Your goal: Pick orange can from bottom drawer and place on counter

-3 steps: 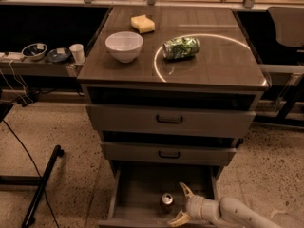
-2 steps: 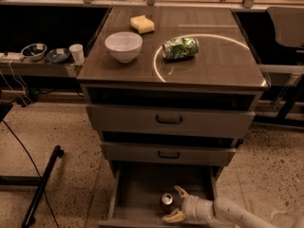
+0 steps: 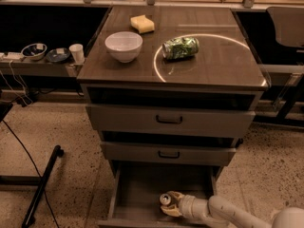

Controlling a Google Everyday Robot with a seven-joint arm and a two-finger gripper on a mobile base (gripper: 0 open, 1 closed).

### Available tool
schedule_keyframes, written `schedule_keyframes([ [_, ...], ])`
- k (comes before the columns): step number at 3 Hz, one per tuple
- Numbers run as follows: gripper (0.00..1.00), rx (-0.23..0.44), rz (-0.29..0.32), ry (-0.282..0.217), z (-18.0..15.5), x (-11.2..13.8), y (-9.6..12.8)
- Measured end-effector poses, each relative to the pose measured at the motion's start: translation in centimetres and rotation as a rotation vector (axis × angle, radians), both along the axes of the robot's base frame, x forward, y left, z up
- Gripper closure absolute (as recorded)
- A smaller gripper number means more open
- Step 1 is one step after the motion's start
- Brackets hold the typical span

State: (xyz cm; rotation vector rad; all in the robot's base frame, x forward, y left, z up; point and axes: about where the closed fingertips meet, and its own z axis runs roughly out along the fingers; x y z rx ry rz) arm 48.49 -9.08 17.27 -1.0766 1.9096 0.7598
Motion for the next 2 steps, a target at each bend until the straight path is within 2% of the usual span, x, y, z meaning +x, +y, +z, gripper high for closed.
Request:
schedule_keyframes([
  [1,0.9,0.033,-0.025,0.009,-0.41,0.39,0.47],
  [2,1.0,0.033,-0.025,0.009,-0.29,0.39,0.47],
])
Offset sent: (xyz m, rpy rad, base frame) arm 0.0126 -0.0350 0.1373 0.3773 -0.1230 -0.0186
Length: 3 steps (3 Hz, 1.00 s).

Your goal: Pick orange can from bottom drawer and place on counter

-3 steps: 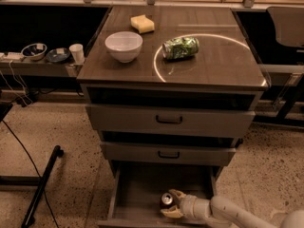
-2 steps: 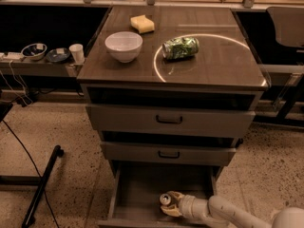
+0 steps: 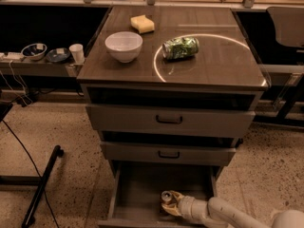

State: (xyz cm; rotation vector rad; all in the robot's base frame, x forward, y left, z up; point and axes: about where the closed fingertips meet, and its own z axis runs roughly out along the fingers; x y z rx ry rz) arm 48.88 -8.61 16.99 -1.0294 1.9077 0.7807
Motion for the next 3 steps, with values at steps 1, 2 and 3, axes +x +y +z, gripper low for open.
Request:
schedule_keyframes([
  [1,1.0,0.066,0.033,-0.04,4.4,-0.2,-1.1],
  [2,1.0,0.182,0.015,-0.189,19.8,2.5,-9.4],
  [3,1.0,0.285,0.032,-0.277,28.2,3.4,-13.1],
])
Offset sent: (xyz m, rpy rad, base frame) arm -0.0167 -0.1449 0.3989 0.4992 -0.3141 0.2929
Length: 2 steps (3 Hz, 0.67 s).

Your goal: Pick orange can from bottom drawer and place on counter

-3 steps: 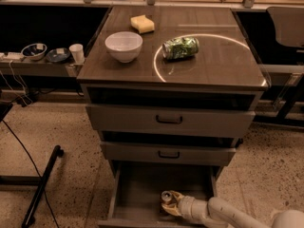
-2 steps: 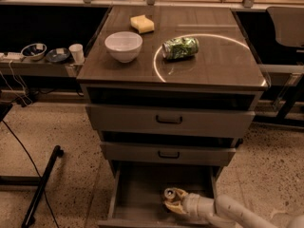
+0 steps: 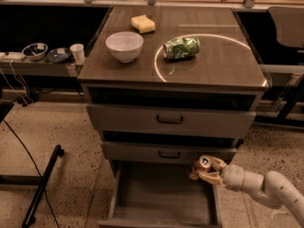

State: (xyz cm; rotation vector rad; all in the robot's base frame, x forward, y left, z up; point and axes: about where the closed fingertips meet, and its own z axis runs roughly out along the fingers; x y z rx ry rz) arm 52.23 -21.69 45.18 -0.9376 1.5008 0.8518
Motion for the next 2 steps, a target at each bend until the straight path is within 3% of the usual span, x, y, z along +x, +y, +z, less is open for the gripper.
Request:
schedule_keyframes([
  [1,1.0,0.047,0.081,-0.015,1.4,-1.7,0.9],
  [2,1.0,0.026,0.117,-0.161,5.7,-2.7,1.6],
])
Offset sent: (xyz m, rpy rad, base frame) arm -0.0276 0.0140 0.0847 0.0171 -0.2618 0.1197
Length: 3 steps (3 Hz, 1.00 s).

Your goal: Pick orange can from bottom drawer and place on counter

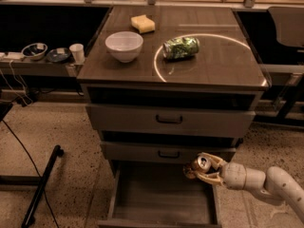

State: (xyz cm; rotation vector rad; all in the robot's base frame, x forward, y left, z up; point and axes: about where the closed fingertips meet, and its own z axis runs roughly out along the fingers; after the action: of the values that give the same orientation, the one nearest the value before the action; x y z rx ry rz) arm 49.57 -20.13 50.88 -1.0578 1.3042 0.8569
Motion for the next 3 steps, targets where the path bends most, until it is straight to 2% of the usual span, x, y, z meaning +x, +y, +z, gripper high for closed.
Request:
schedule_keyframes([
  [1,1.0,-0.073,0.081,-0.242,7.1,-4.3,1.7],
  [2,1.0,-0.164,0.177,-0.441,15.1,-8.8,4.2],
  [3,1.0,-0.246,0.229,-0.527,21.8,-9.7,6.5],
])
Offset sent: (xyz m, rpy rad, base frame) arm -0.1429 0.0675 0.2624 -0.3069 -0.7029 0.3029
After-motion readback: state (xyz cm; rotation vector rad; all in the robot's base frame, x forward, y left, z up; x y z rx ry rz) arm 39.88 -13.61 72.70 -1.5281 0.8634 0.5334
